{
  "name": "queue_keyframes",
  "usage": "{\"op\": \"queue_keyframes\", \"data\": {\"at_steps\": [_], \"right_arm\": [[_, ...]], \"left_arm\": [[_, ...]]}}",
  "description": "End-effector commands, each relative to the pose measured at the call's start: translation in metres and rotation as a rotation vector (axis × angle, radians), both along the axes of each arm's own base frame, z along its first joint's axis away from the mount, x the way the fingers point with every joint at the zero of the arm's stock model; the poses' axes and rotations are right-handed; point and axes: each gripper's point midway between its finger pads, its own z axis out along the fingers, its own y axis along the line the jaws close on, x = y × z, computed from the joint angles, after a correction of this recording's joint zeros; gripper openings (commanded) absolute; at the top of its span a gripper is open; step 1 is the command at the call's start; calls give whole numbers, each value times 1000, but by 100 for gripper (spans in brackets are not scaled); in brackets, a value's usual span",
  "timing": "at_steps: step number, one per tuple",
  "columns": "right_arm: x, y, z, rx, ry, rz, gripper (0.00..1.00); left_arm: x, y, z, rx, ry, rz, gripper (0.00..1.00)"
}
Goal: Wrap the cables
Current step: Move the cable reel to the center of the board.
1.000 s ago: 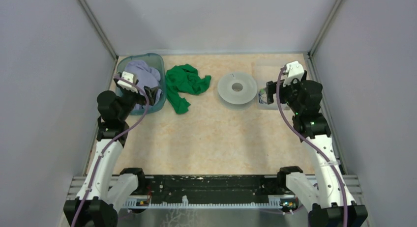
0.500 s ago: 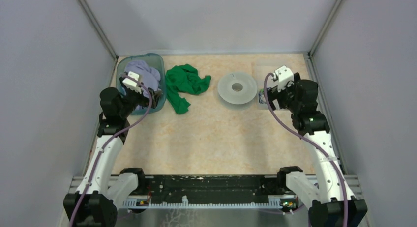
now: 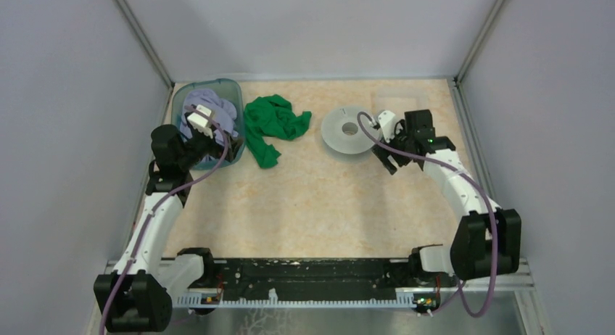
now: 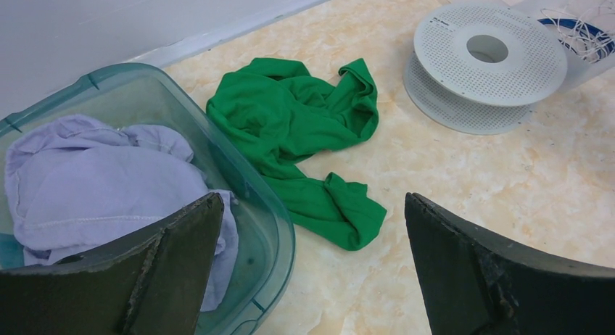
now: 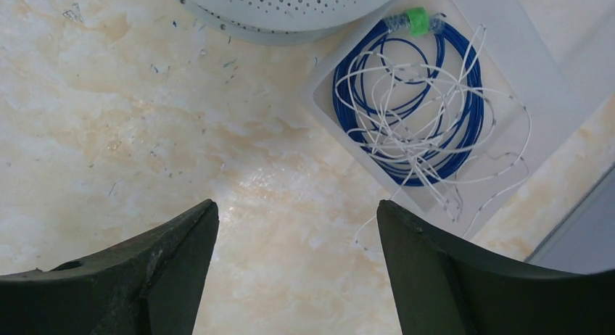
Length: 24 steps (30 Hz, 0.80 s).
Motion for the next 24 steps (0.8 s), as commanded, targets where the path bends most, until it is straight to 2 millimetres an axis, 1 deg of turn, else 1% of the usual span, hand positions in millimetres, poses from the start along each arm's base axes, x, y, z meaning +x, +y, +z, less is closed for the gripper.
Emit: {"op": "queue_keyframes", "data": {"at_steps": [1,6,10,15,19,20,21,24], "right_arm": [[29,8,17,-35,-51,79,79],[40,9,-1,-88,7,140,73],[48,10,-10,-117,36,181,68],[58,16,-20,-135,51,233,66],[61,19,-31,-164,91,273,63],[62,19,-37,-170,107,279,62],[62,19,-45,-179,126,284,61],[63,15,-53,-202,142,289,57]], "left_arm": [[-1,-6,12,2,-33,-51,100],[-2,-7,10,1,-33,-59,100],[-2,-7,10,5,-38,-61,100],[-2,-7,8,9,-36,-65,100],[-2,-8,6,8,-29,-72,100],[-2,-8,5,8,-26,-72,100],[-2,-9,5,9,-27,-75,100],[-2,-8,4,10,-25,-75,100]]}}
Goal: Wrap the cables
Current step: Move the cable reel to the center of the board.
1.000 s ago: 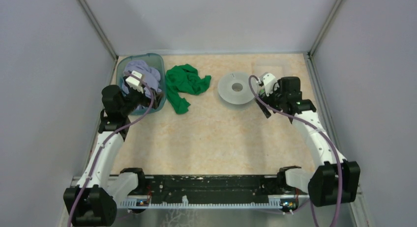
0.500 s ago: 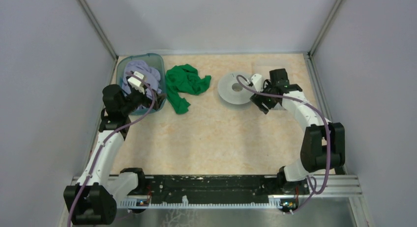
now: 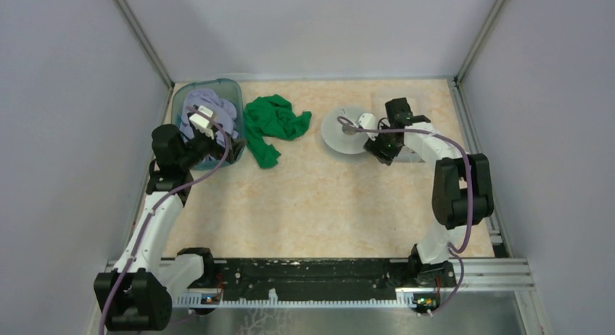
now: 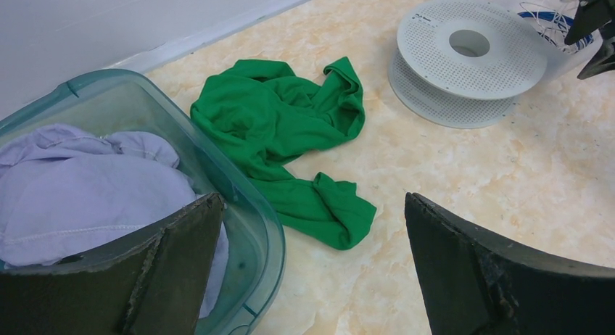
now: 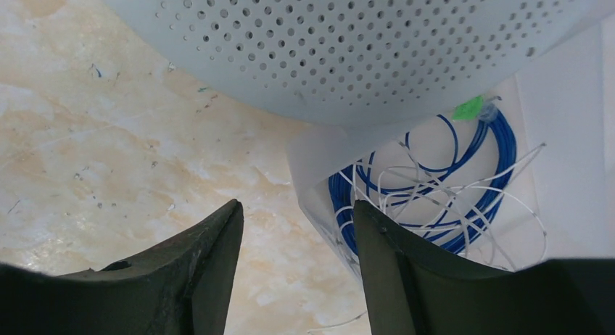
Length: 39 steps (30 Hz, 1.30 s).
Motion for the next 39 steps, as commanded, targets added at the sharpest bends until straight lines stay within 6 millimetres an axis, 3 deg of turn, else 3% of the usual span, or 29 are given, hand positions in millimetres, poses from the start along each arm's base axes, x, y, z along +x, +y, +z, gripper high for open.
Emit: {"op": "queue_keyframes", "data": {"at_steps": [1,5,11,26,29,33,39], "right_arm": [[11,0,2,-39,-20,45,56],[7,-5,-3,-66,-8,47,48],[-16,-7,-13,-65,27,50,37],[-46,-23,8,-108,-34,39,29],[-47,-10,27,-17,-54,10,36],[-42,6,70,138,-145,-113,50],[-20,-12,118,238,-291,-443,59]], "left_arm": [[2,0,5,8,-24,-19,100],[1,-2,4,5,-23,-27,100],[-1,-3,6,0,-29,-31,100],[-5,-5,11,-4,-46,-42,100],[-5,-5,11,-4,-48,-42,100],[-5,-5,11,-5,-47,-41,100],[-4,-5,8,-6,-42,-46,100]]}}
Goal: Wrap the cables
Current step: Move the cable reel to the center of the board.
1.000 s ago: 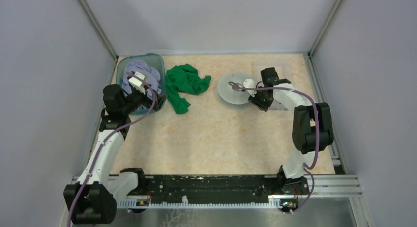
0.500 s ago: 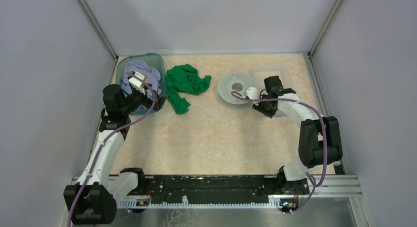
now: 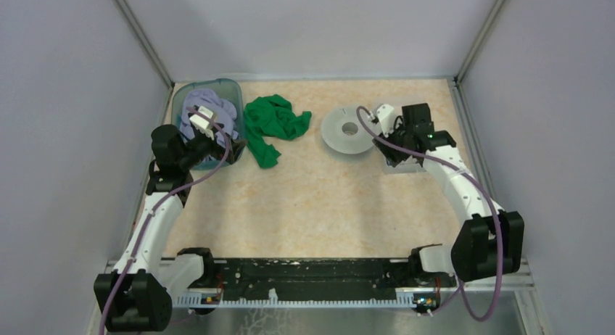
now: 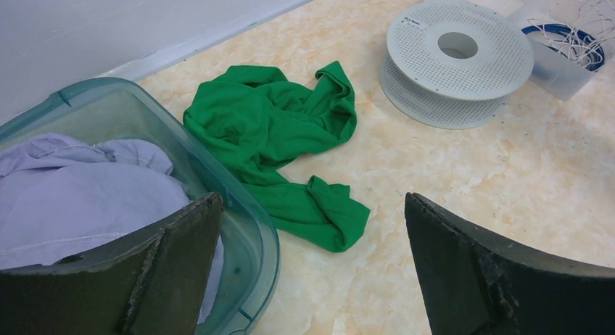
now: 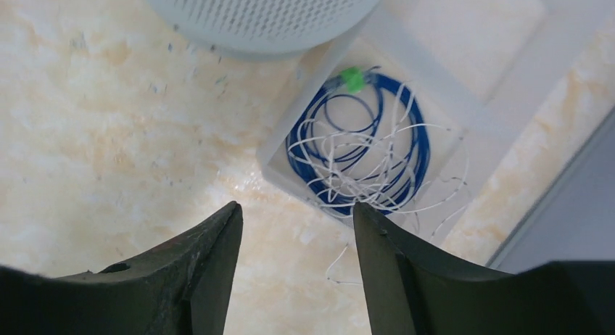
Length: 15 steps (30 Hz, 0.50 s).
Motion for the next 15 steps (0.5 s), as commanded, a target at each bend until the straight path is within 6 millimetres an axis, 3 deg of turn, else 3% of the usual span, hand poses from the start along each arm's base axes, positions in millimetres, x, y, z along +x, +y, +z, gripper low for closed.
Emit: {"op": "queue_keyframes", "data": {"at_steps": [1,6,15], "right_arm": [[31,-8,61,142,-169,-271,59],[48,-36,61,162,-168,-418,60],[62,-50,23,180,-66,-481,60]], "left_arm": [[-1,-1,6,-2,-34,-20,100],[-1,-1,7,-2,-40,-21,100],[-2,-2,8,-3,-42,-27,100]]}}
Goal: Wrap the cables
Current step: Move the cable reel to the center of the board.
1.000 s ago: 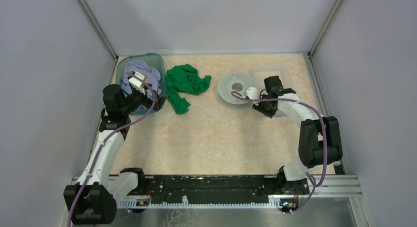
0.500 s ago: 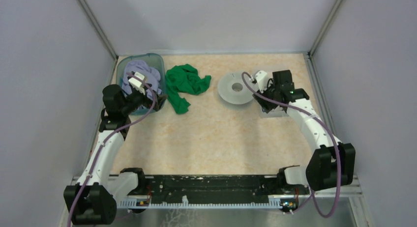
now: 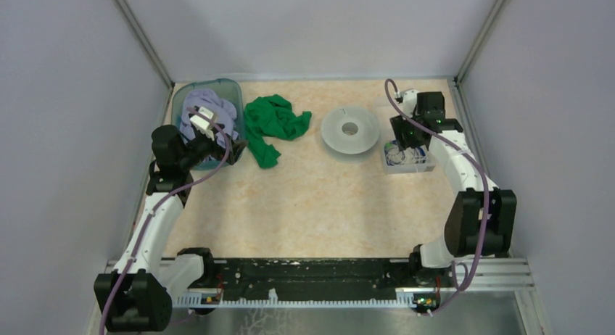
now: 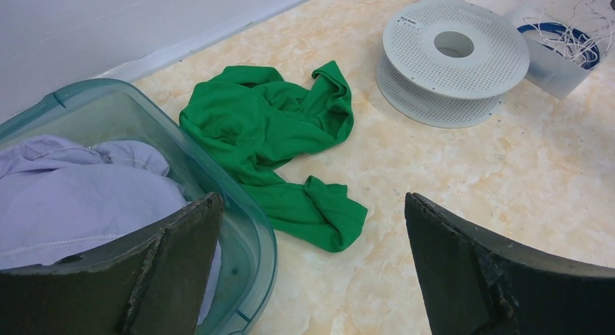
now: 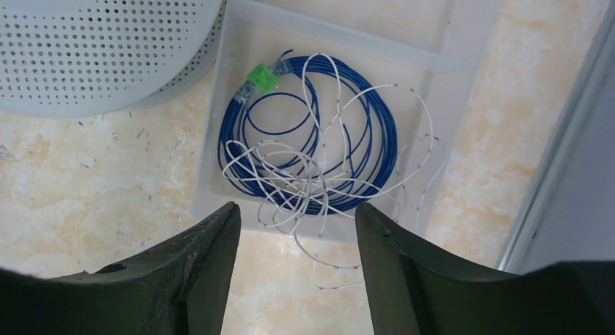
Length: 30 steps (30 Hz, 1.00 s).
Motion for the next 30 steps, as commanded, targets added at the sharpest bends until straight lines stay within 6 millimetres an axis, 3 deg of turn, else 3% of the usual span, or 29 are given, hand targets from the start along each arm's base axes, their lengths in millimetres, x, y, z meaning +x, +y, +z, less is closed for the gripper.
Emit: {"op": "queue_keyframes", "data": {"at_steps": [1,6,12,20,22,25,30], "right_arm": [[18,-2,5,32,-34,-35,60],[22,2,0,60,-29,-19,59],[31,34,23,148,-76,93,63],[46,116,34,150,-92,324,80],[50,135,34,151,-83,370,89],[57,163,17,148,-40,439,98],[63,197,-7,107,17,532,99]], "left_arm": [[-2,-1,9,-2,-42,-18,100],[-1,-2,7,-4,-37,-20,100],[0,-3,3,-6,-30,-26,100],[1,-2,3,-3,-33,-20,100],[1,-1,2,0,-33,-17,100],[1,0,3,3,-38,-13,100],[1,1,5,6,-46,-9,100]]}}
